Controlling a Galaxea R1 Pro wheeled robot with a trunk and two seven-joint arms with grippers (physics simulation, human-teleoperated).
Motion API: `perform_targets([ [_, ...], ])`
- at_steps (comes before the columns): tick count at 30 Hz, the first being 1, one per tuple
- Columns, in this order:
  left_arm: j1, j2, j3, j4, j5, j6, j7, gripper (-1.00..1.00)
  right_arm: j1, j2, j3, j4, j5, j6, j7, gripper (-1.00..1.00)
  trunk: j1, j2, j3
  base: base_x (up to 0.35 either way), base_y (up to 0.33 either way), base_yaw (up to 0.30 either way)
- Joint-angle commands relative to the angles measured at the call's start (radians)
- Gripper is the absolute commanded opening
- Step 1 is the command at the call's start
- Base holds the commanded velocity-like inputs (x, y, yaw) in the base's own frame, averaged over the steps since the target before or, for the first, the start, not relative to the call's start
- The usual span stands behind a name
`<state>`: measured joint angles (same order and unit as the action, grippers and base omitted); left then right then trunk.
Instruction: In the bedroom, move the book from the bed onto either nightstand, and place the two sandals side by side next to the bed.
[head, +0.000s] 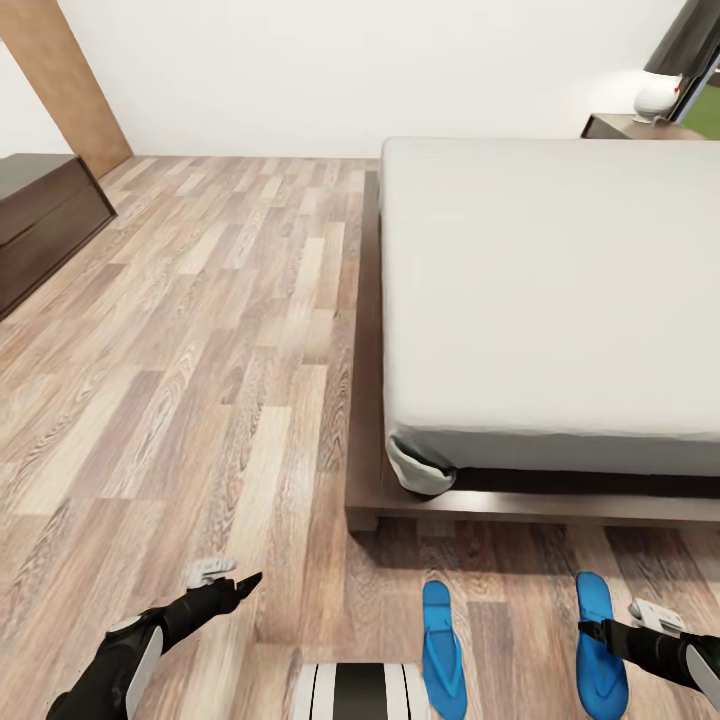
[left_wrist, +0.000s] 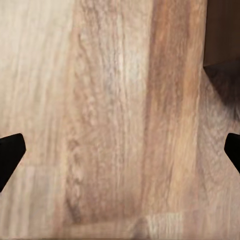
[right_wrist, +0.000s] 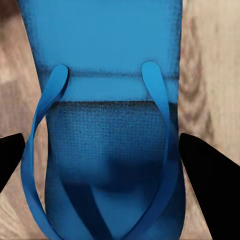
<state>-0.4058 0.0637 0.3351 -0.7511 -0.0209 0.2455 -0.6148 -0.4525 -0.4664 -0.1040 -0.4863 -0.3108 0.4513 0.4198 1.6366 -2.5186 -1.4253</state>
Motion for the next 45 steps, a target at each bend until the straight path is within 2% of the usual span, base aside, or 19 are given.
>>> perform_targets([
  [1,-0.001,-0.001,0.004,-0.001,-0.002,0.008,-0.006,1.0,0.0,0.0,-0.005,-0.002,-0.005,0.009,0.002,-1.0,0.0,0.0,-0.001,0.0,0.281,0.0],
  [9,-0.001,-0.001,0.004,-0.001,-0.002,0.007,-0.005,1.0,0.0,0.0,-0.004,-0.002,-0.005,0.009,0.002,-1.0,0.0,0.0,-0.001,0.0,0.281,0.0],
  [17,-0.001,-0.001,0.004,-0.001,-0.002,0.007,-0.003,1.0,0.0,0.0,-0.003,-0.002,-0.005,0.009,0.002,-1.0,0.0,0.0,-0.001,0.0,0.059,0.0],
  [29,-0.001,-0.002,0.004,-0.001,-0.002,0.008,-0.004,1.0,0.0,0.0,-0.003,-0.003,-0.005,0.007,0.001,-1.0,0.005,-0.003,-0.047,0.0,0.001,0.0],
  [34,-0.001,-0.002,0.004,-0.001,-0.001,0.009,-0.006,1.0,0.0,0.001,-0.003,-0.031,-0.004,-0.032,-0.014,-1.0,0.007,-0.004,-0.066,0.0,0.0,0.0],
  [36,-0.001,-0.003,0.003,-0.001,-0.001,0.011,-0.009,1.0,0.0,0.014,-0.003,-0.075,-0.005,-0.031,-0.055,-1.0,0.008,-0.005,-0.074,0.0,0.0,0.0],
  [40,-0.001,-0.005,0.0,-0.001,-0.001,0.013,-0.013,1.0,-0.003,0.076,-0.002,-0.135,-0.003,-0.029,-0.165,-1.0,0.01,-0.006,-0.09,0.0,0.0,0.0],
  [42,-0.001,-0.005,0.0,-0.001,-0.002,0.014,-0.014,1.0,-0.004,0.102,-0.002,-0.144,0.02,-0.028,-0.238,-1.0,0.011,-0.006,-0.097,0.0,0.0,0.0],
  [45,-0.001,-0.005,0.001,-0.001,-0.002,0.014,-0.014,1.0,-0.005,0.115,-0.002,-0.149,0.062,-0.026,-0.276,-1.0,0.012,-0.007,-0.109,0.0,0.0,0.0],
])
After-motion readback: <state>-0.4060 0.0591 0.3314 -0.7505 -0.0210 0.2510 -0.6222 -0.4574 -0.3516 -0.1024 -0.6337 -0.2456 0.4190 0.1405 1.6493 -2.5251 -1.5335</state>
